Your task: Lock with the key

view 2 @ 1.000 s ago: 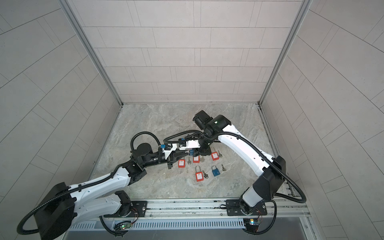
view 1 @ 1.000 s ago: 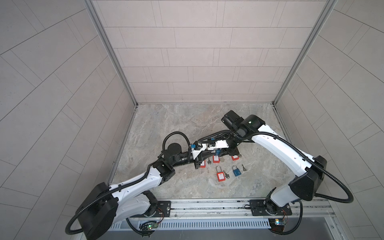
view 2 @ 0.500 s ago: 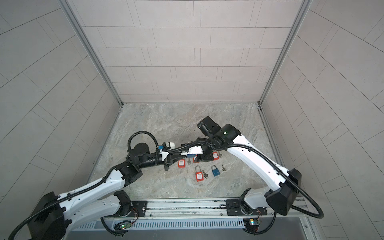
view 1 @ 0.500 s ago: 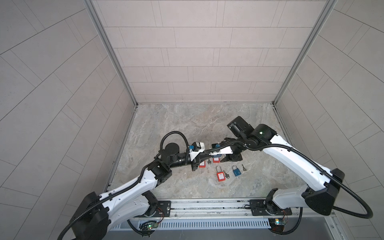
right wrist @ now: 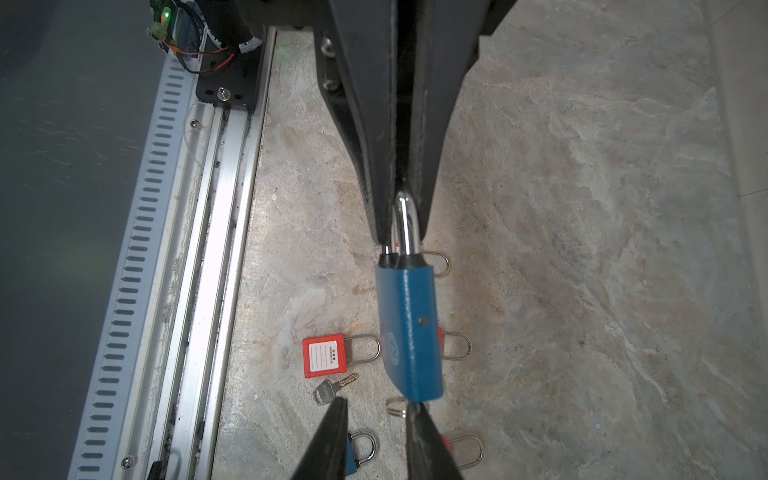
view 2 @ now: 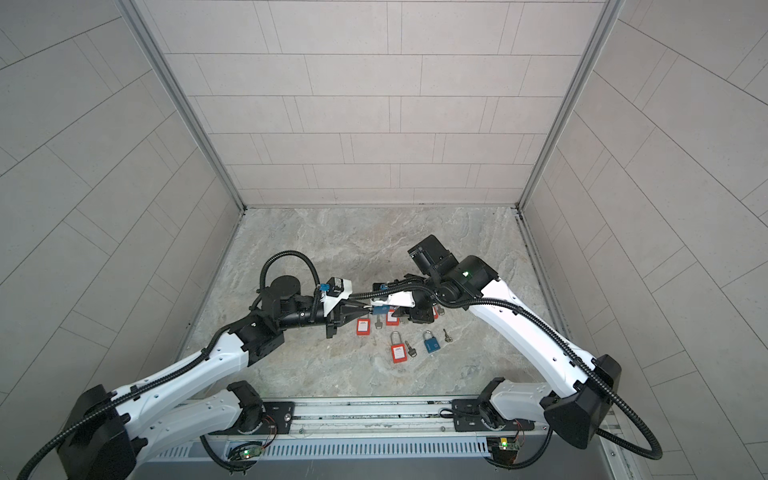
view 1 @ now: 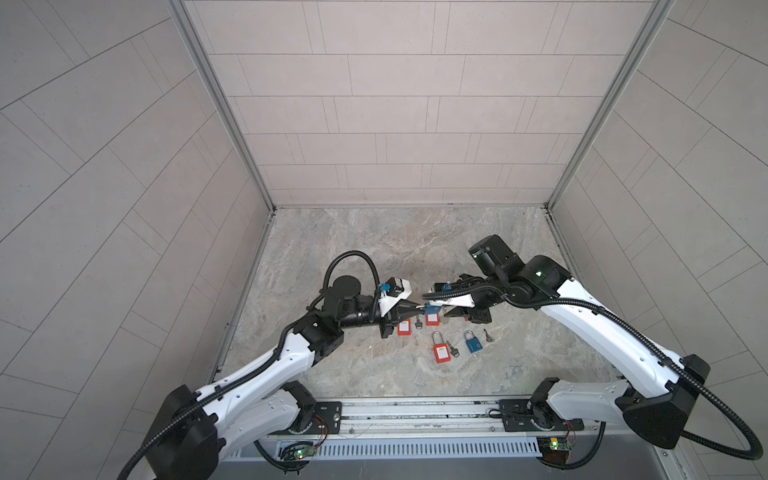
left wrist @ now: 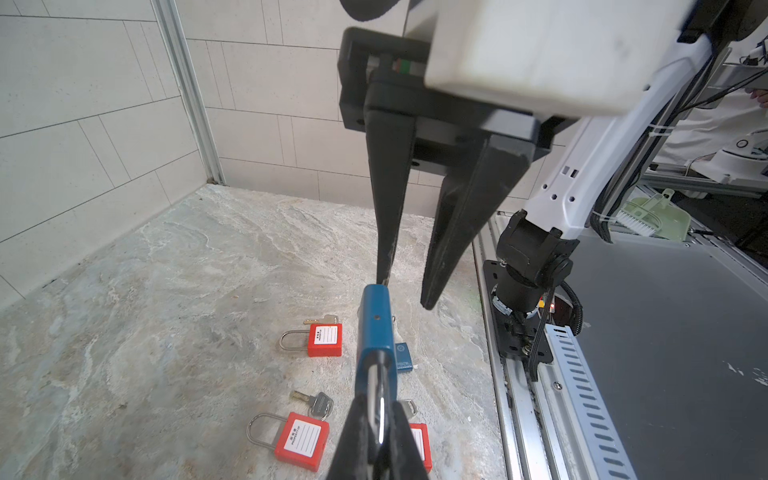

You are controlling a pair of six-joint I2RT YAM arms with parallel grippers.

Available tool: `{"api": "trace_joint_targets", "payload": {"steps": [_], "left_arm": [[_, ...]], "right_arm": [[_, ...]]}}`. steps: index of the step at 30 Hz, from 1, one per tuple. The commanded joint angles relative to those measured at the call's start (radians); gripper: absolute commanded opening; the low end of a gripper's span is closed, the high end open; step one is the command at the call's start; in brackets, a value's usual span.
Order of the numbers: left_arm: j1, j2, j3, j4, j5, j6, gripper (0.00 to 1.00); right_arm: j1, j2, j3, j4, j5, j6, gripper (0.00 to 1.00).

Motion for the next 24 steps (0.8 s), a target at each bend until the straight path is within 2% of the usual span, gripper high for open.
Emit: {"api": "trace_joint_targets", "payload": {"steps": [1, 7, 17, 24], "left_arm": [[-0.001, -0.021, 0.039, 0.051, 0.06, 0.02, 0.0], [-0.004, -0.03, 0.035, 0.04, 0.063, 0.025, 0.0], [-0.008, -0.023, 0.044, 0.021, 0.052, 0.03, 0.0], [-0.009, -0.032, 0.047, 0.021, 0.033, 0.044, 0.0]], "right_arm": [[-0.003, 0.002, 0.02, 0.007, 0.011, -0.004, 0.27], [-0.011, -0.005, 0.011, 0.018, 0.063, 0.027, 0.28], [-0.019, -0.036, -0.021, 0.065, 0.06, 0.043, 0.3], [-0.019, 0.019, 0.006, -0.061, -0.019, 0.003, 0.28]]}}
